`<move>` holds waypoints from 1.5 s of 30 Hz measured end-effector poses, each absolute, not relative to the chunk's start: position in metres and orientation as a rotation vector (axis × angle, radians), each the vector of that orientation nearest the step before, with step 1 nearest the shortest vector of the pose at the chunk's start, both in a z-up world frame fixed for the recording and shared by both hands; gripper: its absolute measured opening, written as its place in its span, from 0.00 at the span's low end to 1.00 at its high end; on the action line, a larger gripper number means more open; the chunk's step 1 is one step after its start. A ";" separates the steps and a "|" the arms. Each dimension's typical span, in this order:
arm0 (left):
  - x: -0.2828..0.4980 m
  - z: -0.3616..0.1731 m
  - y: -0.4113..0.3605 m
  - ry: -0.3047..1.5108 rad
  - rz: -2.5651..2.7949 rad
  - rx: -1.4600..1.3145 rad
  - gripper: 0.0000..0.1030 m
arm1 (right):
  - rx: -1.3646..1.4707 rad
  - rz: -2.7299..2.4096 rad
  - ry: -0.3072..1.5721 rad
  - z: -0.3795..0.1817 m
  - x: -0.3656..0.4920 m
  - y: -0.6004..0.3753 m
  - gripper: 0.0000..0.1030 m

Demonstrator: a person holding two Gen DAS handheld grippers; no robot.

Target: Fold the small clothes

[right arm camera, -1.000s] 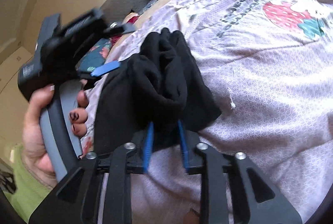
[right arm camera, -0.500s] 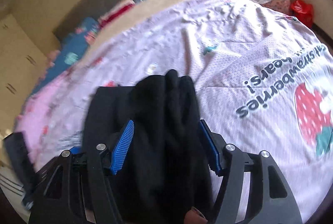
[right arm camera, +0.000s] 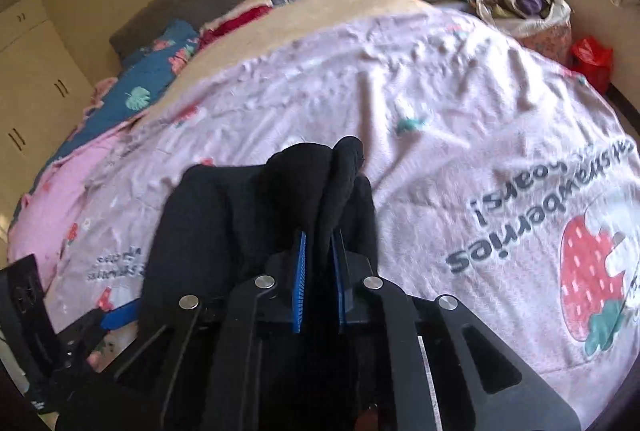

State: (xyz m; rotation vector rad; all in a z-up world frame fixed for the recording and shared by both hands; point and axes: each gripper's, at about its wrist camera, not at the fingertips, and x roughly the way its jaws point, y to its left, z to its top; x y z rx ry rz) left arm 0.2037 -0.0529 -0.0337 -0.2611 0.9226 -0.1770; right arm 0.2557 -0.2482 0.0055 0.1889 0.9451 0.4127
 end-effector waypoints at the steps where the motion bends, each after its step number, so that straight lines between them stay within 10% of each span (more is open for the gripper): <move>1: 0.203 -0.035 -0.054 0.926 -0.176 -0.261 0.84 | 0.189 0.405 0.958 -0.001 0.257 -0.249 0.11; 16: 0.199 -0.033 -0.054 0.935 -0.167 -0.241 0.84 | 0.186 0.258 0.925 -0.002 0.224 -0.275 0.42; 28: 0.166 -0.006 -0.056 0.889 -0.158 -0.209 0.91 | 0.169 0.321 0.771 0.057 0.132 -0.295 0.93; 45: 0.085 0.020 -0.053 0.793 -0.184 -0.188 0.91 | 0.065 0.321 0.658 0.054 0.009 -0.273 0.96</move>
